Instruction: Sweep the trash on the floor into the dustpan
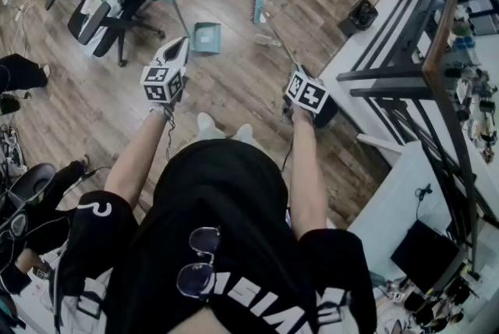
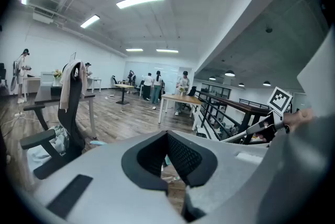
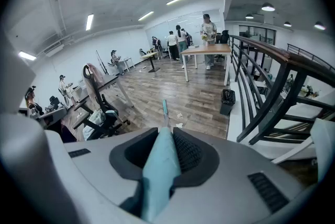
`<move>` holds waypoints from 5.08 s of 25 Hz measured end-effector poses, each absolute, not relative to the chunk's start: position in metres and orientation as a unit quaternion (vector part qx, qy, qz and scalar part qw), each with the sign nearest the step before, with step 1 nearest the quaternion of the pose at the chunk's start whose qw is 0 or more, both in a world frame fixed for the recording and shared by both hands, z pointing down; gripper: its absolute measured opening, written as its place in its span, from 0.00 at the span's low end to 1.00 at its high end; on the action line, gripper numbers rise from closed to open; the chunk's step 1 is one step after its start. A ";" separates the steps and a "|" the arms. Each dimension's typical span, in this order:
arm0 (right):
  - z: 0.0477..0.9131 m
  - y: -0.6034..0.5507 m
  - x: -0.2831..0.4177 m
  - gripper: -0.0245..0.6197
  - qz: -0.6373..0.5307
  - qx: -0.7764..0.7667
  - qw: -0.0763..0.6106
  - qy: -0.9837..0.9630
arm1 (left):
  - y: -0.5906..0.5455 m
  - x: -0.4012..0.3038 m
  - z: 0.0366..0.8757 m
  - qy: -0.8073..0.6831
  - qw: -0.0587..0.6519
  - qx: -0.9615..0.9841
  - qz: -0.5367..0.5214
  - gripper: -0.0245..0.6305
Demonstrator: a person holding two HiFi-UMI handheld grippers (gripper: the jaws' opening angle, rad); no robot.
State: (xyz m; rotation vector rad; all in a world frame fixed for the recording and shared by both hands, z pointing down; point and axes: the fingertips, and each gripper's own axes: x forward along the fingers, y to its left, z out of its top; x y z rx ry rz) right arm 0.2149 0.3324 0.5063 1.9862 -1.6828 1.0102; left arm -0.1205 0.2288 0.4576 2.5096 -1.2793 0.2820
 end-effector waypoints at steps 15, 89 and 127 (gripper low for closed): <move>0.535 0.340 0.187 0.17 0.366 0.732 0.172 -0.548 | 0.206 -0.135 0.502 -0.398 0.169 0.892 0.134 0.03; 0.795 0.064 0.244 0.17 0.521 0.616 0.305 -0.506 | -0.047 -0.046 0.700 -0.475 0.337 0.778 0.235 0.03; 0.784 -0.021 0.090 0.17 0.475 0.601 0.352 -0.537 | -0.074 -0.177 0.714 -0.487 0.358 0.769 0.211 0.03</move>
